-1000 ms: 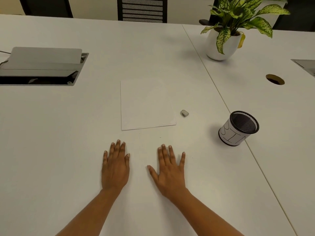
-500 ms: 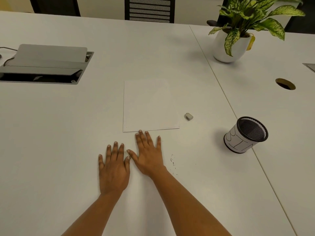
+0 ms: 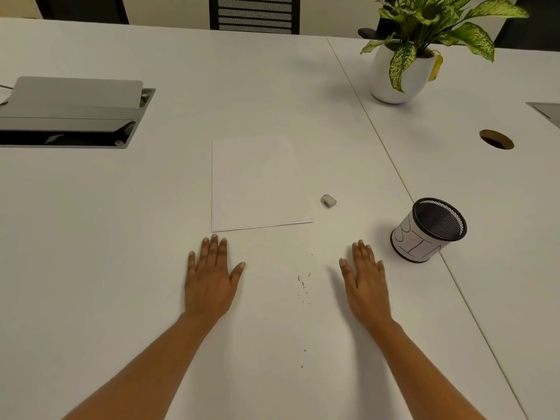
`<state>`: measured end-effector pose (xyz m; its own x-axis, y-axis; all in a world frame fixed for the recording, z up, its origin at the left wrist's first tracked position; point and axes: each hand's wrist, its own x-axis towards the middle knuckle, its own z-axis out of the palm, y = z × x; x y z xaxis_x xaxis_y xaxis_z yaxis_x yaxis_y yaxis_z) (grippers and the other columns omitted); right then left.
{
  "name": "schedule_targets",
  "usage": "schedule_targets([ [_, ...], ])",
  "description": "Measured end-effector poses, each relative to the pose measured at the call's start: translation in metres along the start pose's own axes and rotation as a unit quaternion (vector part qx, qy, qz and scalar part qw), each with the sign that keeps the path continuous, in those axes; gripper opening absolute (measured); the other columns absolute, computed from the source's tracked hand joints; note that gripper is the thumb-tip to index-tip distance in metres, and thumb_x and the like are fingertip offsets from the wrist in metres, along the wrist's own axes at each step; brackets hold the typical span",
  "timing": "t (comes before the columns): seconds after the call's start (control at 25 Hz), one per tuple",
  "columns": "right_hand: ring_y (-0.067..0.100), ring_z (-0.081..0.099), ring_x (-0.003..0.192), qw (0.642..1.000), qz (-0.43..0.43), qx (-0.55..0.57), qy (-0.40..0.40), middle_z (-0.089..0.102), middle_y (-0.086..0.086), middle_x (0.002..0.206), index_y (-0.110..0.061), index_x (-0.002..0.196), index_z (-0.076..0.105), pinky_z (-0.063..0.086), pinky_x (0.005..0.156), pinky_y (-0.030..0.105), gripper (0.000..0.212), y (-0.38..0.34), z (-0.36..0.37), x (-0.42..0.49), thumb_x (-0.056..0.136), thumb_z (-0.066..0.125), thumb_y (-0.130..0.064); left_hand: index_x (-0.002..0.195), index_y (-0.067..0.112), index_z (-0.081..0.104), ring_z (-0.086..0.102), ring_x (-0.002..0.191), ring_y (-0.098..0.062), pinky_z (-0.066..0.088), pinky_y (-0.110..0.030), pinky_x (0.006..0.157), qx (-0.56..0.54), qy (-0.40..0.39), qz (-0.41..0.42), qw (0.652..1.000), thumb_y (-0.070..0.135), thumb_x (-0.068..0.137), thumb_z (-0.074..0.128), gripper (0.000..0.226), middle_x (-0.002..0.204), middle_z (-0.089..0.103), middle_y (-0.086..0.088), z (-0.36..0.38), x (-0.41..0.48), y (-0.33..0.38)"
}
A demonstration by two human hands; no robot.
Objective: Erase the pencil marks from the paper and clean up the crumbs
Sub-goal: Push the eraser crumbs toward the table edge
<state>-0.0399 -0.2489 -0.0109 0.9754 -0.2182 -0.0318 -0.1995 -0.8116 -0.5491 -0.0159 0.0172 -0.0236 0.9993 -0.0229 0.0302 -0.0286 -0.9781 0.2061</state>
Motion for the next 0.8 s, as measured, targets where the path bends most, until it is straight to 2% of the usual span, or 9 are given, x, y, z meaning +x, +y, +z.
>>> schedule_targets([
  [0.12,0.008,0.002,0.142,0.997,-0.010,-0.074,-0.012,0.009,-0.001,0.155,-0.017,0.143,0.012,-0.003,0.115,0.033,0.083,0.009,0.001,-0.001,0.077,0.001,-0.065,0.146,0.009,0.001,-0.008,0.143,-0.018,-0.012,-0.036,0.111,-0.009,-0.033,0.016,0.999,0.075,0.058,-0.033,0.115,0.156,-0.002,-0.006,0.005,0.020,0.023],
  [0.24,0.007,0.002,0.142,0.997,-0.011,-0.076,-0.009,0.009,-0.002,0.155,-0.018,0.143,0.011,-0.004,0.115,0.033,0.084,0.006,0.003,0.000,0.075,-0.001,-0.066,0.146,0.012,-0.003,-0.015,0.141,-0.014,-0.016,-0.034,0.111,-0.010,-0.055,0.075,0.996,0.077,0.058,-0.031,0.114,0.155,-0.009,-0.002,0.009,0.018,0.052],
  [0.4,0.007,0.002,0.142,0.997,-0.007,-0.075,-0.006,0.010,-0.002,0.155,-0.018,0.143,0.012,-0.004,0.115,0.032,0.084,0.008,0.002,0.000,0.075,-0.001,-0.067,0.146,0.019,-0.004,-0.018,0.140,-0.013,-0.010,-0.035,0.114,-0.030,-0.095,0.237,0.966,0.076,0.070,-0.020,0.096,0.150,-0.015,0.006,0.014,-0.004,0.072],
  [0.48,0.007,0.003,0.142,0.997,-0.006,-0.070,-0.006,0.010,-0.001,0.155,-0.018,0.143,0.013,-0.005,0.115,0.032,0.084,0.007,0.002,0.000,0.076,0.000,-0.067,0.146,0.025,0.002,-0.010,0.140,-0.004,-0.002,-0.032,0.116,-0.093,-0.141,0.301,0.939,0.074,0.078,-0.009,0.085,0.152,-0.004,0.012,0.006,-0.005,0.067],
  [0.52,0.007,0.003,0.142,0.998,-0.005,-0.068,-0.005,0.011,-0.001,0.155,-0.018,0.143,0.014,-0.005,0.115,0.032,0.084,0.007,0.002,0.000,0.076,0.000,-0.067,0.146,0.026,0.005,-0.004,0.140,0.000,0.000,-0.030,0.116,-0.129,-0.143,0.305,0.933,0.072,0.080,-0.005,0.081,0.152,0.004,0.013,0.002,-0.001,0.064],
  [0.6,0.006,0.004,0.142,0.998,-0.005,-0.061,0.000,0.012,-0.002,0.155,-0.018,0.143,0.016,-0.004,0.116,0.032,0.084,0.006,0.002,0.000,0.076,0.000,-0.066,0.145,0.022,0.007,0.001,0.140,-0.002,-0.001,-0.029,0.116,-0.134,-0.082,0.250,0.955,0.072,0.080,-0.008,0.084,0.152,0.007,0.011,0.000,0.015,0.060],
  [0.64,0.006,0.004,0.142,0.998,-0.003,-0.060,0.001,0.012,-0.002,0.155,-0.018,0.143,0.016,-0.004,0.115,0.032,0.084,0.006,0.002,0.000,0.076,0.000,-0.066,0.146,0.019,0.004,-0.002,0.141,-0.006,-0.004,-0.028,0.116,-0.115,-0.061,0.205,0.970,0.074,0.075,-0.015,0.092,0.152,0.002,0.008,0.001,0.024,0.060],
  [0.72,0.005,0.003,0.142,0.998,-0.002,-0.061,-0.002,0.011,-0.002,0.155,-0.018,0.143,0.015,-0.005,0.115,0.031,0.083,0.006,0.001,-0.001,0.076,0.000,-0.066,0.146,0.013,-0.002,-0.009,0.142,-0.014,-0.011,-0.027,0.112,-0.058,-0.074,0.148,0.984,0.076,0.061,-0.028,0.108,0.153,-0.010,0.001,0.006,0.031,0.063],
  [0.8,0.005,0.003,0.142,0.998,-0.004,-0.063,-0.004,0.011,-0.002,0.155,-0.018,0.143,0.015,-0.005,0.115,0.031,0.083,0.006,0.002,-0.001,0.076,-0.001,-0.065,0.146,0.011,-0.004,-0.012,0.142,-0.019,-0.013,-0.030,0.112,-0.019,-0.095,0.168,0.981,0.075,0.061,-0.030,0.109,0.153,-0.014,-0.004,0.013,0.026,0.067],
])
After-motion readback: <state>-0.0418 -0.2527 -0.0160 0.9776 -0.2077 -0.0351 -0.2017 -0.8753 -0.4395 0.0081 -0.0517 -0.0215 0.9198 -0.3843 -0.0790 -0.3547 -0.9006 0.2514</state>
